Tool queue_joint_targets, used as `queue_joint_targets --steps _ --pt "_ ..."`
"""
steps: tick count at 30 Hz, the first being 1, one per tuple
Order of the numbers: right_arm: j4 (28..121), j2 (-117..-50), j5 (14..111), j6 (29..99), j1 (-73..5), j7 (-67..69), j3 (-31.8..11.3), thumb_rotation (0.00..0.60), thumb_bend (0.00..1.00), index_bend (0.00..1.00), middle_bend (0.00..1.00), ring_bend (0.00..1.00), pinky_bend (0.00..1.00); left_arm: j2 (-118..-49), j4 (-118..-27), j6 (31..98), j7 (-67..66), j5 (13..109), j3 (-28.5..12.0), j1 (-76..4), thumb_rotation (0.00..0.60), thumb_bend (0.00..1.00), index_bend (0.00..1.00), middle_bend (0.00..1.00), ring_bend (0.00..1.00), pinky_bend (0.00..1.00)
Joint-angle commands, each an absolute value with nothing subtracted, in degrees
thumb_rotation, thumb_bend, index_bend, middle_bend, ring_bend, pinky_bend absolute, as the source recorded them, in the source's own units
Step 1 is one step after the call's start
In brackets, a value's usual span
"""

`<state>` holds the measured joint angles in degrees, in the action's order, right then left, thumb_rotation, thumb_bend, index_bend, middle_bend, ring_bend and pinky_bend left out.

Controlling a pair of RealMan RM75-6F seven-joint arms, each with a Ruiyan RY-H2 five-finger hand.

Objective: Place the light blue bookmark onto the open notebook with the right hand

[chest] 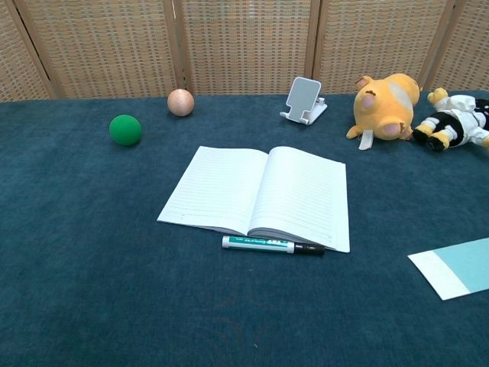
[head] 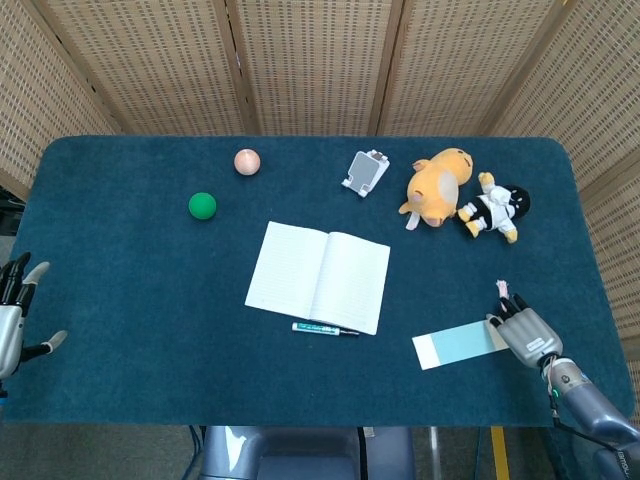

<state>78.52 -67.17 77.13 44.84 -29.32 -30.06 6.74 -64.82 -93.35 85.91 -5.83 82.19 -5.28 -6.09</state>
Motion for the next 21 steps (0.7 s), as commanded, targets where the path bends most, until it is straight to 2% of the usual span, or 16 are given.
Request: queue_joint_targets --steps 1,6,8,10,11,12,13,15,16,17,21 --pt "79.4 -66.3 77.3 45.6 -28.9 -29.8 6.9 0.600 1.00 0.32 0.22 0.00 0.07 -64.8 -93.4 85.9 -5.8 82.2 -5.2 -6.1 0.600 0.00 0.00 0.00 0.00 0.00" --pt "81.7 -64.8 78.0 47.1 -28.0 -29.7 7.4 0.600 1.00 0.32 0.21 0.00 0.07 -64.9 -93.3 85.9 -5.9 82.2 -5.2 -6.1 0.600 0.00 0.00 0.00 0.00 0.00" --pt "82.7 -64.2 78.8 48.0 -27.7 -28.9 7.6 0.600 1.00 0.32 0.18 0.00 0.07 -64.9 -93.3 85.8 -5.9 82.2 -5.2 -6.1 0.600 0.00 0.00 0.00 0.00 0.00" --pt "83.4 -63.7 80.0 49.0 -27.4 -27.5 7.7 0.600 1.00 0.28 0.08 0.00 0.07 -64.9 -93.3 85.8 -5.9 82.2 -5.2 -6.1 0.600 0.00 0.00 0.00 0.00 0.00" --pt "83.7 -63.4 80.9 49.8 -27.2 -26.3 7.6 0.600 0.96 0.26 0.05 0.00 0.07 -64.9 -93.4 85.9 -5.9 82.2 -5.2 -6.1 0.600 0.00 0.00 0.00 0.00 0.00" --pt "83.8 -63.4 81.8 50.7 -27.1 -25.2 7.5 0.600 0.81 0.22 0.01 0.00 0.07 -64.9 -93.4 85.9 -5.9 82.2 -5.2 -6.1 0.600 0.00 0.00 0.00 0.00 0.00" --pt "83.6 -63.5 83.5 52.3 -26.8 -23.2 7.4 0.600 0.57 0.18 0.00 0.00 0.07 -64.8 -93.4 86.0 -5.8 82.2 -5.2 -6.0 0.600 0.00 0.00 0.00 0.00 0.00" --pt "82.3 -64.2 86.6 56.5 -25.9 -19.0 6.9 0.600 0.15 0.12 0.00 0.00 0.07 -64.8 -93.4 86.0 -5.8 82.2 -5.2 -6.0 0.600 0.00 0.00 0.00 0.00 0.00" --pt "81.2 -64.6 88.1 58.7 -25.4 -16.5 6.7 0.600 0.04 0.08 0.00 0.00 0.07 -64.8 -93.4 86.0 -5.8 82.2 -5.2 -6.0 0.600 0.00 0.00 0.00 0.00 0.00" --pt "80.4 -64.9 89.0 59.9 -25.1 -14.9 6.6 0.600 0.01 0.07 0.00 0.00 0.07 -64.8 -93.4 86.0 -5.8 82.2 -5.2 -6.0 0.600 0.00 0.00 0.00 0.00 0.00" --pt "77.8 -66.9 90.3 65.7 -23.1 -7.7 5.4 0.600 0.00 0.05 0.00 0.00 0.05 -64.8 -93.4 85.8 -5.8 82.3 -5.1 -6.1 0.600 0.00 0.00 0.00 0.00 0.00"
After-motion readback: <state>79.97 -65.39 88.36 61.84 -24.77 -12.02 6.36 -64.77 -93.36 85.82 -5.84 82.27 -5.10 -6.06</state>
